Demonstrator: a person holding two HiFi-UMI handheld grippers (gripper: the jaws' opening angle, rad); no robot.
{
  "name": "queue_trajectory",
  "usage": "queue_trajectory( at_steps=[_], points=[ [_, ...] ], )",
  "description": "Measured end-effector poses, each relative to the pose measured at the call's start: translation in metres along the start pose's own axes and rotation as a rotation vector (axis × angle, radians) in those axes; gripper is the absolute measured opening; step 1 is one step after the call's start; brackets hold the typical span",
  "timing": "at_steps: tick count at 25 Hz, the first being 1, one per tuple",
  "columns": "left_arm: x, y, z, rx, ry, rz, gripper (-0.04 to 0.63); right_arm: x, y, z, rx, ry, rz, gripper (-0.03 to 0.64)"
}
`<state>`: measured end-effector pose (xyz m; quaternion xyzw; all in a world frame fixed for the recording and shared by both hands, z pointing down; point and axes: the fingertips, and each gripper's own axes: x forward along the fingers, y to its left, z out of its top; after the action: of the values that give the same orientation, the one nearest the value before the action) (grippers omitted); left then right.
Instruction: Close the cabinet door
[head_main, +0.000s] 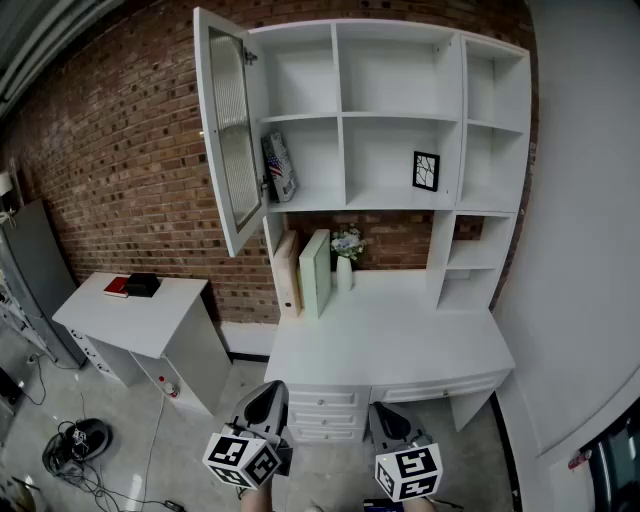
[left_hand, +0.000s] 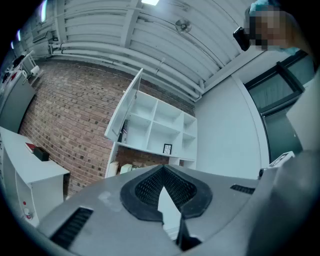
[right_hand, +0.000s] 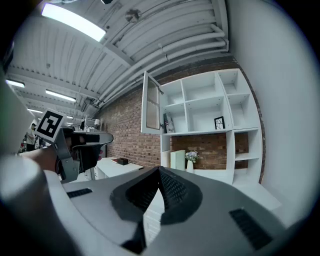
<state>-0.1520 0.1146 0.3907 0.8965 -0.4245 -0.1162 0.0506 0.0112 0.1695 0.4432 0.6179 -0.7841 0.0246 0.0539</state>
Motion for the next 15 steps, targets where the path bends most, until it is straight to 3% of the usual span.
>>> queue_trajectory(
  at_steps=[15],
  points=[
    [0.0007,-0.0002,0.0033,-0.007,-0.013,0.004,0.012,-0.0034,-0.0005,0.0049,0.066,-0.02,0.034,0.002]
  ],
)
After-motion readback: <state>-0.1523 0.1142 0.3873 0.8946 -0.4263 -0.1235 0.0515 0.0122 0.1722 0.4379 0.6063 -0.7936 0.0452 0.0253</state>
